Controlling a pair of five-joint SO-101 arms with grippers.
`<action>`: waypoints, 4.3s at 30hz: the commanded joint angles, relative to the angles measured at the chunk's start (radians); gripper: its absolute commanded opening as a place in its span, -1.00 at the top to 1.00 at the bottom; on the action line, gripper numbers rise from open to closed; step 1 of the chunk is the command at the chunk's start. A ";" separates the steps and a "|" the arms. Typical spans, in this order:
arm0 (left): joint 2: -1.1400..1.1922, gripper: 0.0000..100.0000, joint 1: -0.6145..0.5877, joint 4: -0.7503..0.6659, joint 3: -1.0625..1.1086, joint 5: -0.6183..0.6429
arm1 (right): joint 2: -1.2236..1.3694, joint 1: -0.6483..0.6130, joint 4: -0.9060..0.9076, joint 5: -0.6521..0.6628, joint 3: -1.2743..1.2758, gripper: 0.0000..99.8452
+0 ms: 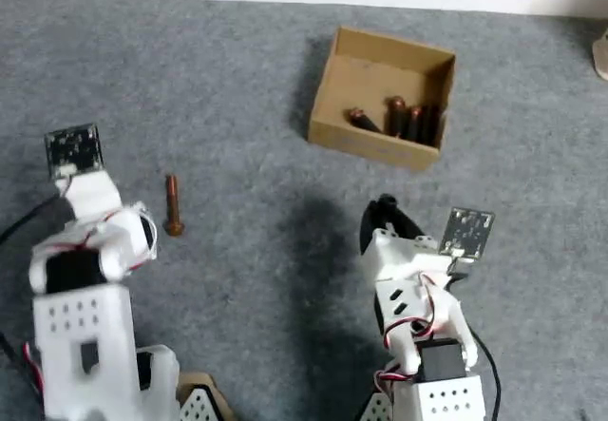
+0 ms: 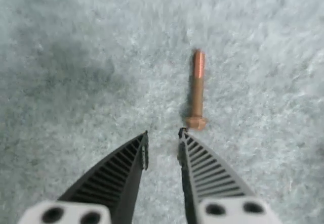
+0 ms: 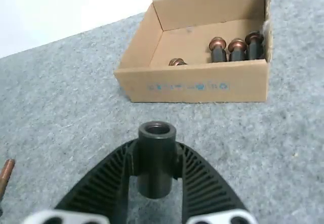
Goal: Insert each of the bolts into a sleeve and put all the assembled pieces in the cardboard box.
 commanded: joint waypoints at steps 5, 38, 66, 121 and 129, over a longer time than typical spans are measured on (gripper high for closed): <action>0.463 0.79 0.093 0.005 -0.283 -0.006 | -0.008 0.013 0.004 -0.009 0.153 0.99; 1.098 0.77 0.081 -0.012 -0.636 -0.006 | -0.008 0.015 0.031 -0.009 0.153 0.99; 1.076 0.99 0.122 -0.201 -0.562 1.000 | -0.008 0.053 0.067 -0.009 0.153 0.99; 0.750 0.21 0.170 0.298 -0.559 -1.026 | -0.008 0.051 0.094 -0.009 0.153 0.99; 0.759 0.21 0.193 0.296 -0.479 -1.346 | -0.008 0.051 0.096 -0.009 0.153 0.99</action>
